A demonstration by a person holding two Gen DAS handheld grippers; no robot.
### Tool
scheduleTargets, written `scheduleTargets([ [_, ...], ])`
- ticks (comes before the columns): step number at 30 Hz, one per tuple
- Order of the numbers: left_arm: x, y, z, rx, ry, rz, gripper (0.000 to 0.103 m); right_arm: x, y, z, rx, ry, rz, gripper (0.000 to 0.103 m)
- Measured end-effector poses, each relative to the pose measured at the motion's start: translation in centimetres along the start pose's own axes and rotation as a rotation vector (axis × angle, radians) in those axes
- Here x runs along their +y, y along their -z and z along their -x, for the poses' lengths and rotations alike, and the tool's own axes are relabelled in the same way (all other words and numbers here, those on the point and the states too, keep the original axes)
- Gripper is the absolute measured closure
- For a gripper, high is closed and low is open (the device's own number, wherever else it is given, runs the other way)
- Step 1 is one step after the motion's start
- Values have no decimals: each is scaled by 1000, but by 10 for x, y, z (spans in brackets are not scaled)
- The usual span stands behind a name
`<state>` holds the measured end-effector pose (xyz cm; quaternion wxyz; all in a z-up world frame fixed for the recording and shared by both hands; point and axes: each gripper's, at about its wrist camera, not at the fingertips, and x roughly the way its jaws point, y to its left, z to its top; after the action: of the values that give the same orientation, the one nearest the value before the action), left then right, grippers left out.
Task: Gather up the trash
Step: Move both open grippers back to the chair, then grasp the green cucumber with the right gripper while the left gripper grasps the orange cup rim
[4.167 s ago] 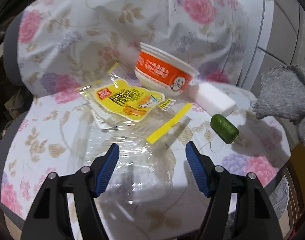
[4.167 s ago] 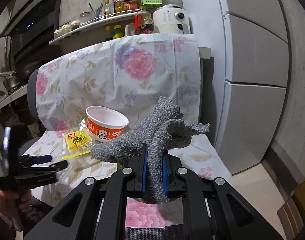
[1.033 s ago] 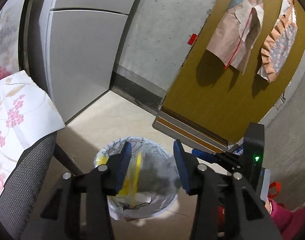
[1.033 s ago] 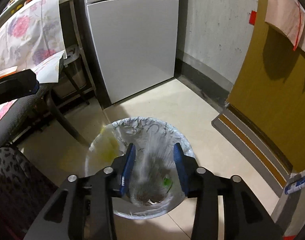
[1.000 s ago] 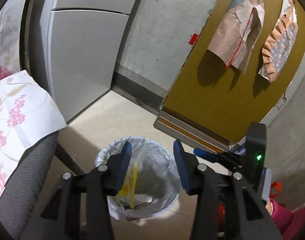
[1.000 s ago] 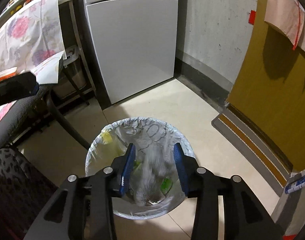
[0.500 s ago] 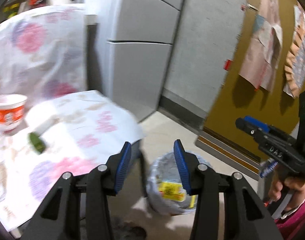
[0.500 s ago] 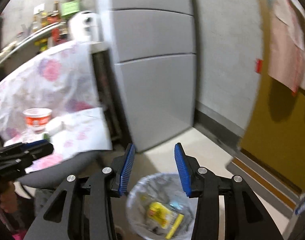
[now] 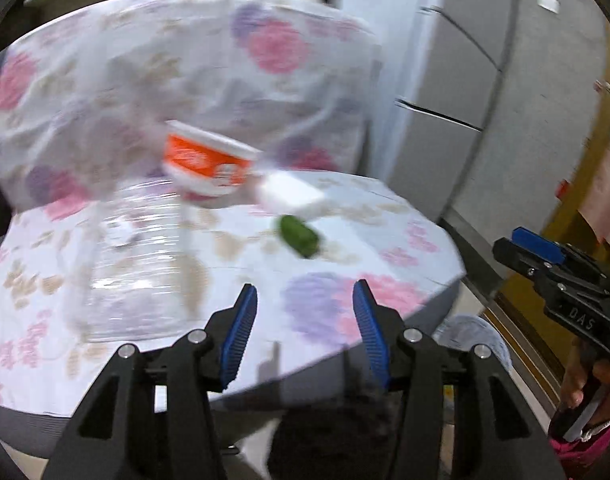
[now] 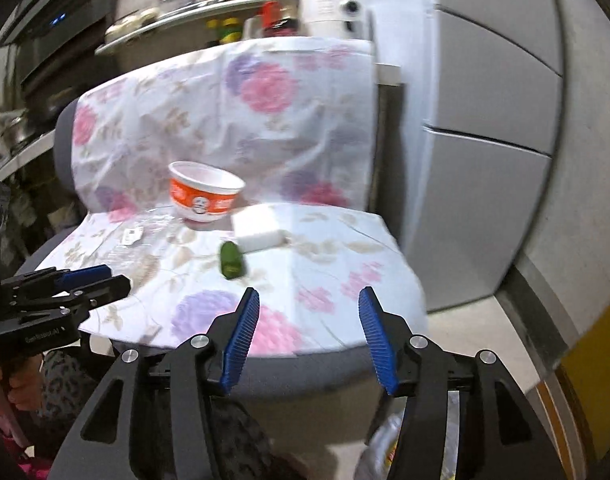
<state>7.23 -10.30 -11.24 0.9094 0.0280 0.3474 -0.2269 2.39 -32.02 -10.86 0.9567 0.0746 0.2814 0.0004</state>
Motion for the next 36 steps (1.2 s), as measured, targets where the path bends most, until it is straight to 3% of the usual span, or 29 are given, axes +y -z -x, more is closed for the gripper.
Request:
scheduleTargets([
  [8,55,-21,5,-43,-114,86,40,30,-30,-58,41,-79,70,43],
  [10,64,-27,0,-35,-126,101,39,36,-37,-76,60,-93,92,43],
  [13,71,-35,-8,-27,-140,105,39,44,-46,-107,103,-112,113,33],
  [16,73,-41,-18,-18,-152,99,39,52,-48,-138,151,-154,123,33],
  [19,75,-40,-26,-5,-157,105,39,66,-40,-168,218,-206,152,43],
  [24,80,-39,-32,14,-158,121,39,87,-31,-203,281,-196,211,49],
  [26,82,-39,-30,14,-161,126,39,91,-30,-209,291,-183,228,57],
  [27,83,-40,-30,13,-160,130,39,93,-30,-209,290,-168,239,60],
  [28,84,-41,-29,12,-160,134,39,93,-29,-208,286,-153,244,71],
  [32,82,-47,-27,4,-166,133,39,87,-32,-188,249,-160,216,71],
  [36,78,-61,-31,-7,-172,131,39,80,-36,-146,151,-147,219,71],
])
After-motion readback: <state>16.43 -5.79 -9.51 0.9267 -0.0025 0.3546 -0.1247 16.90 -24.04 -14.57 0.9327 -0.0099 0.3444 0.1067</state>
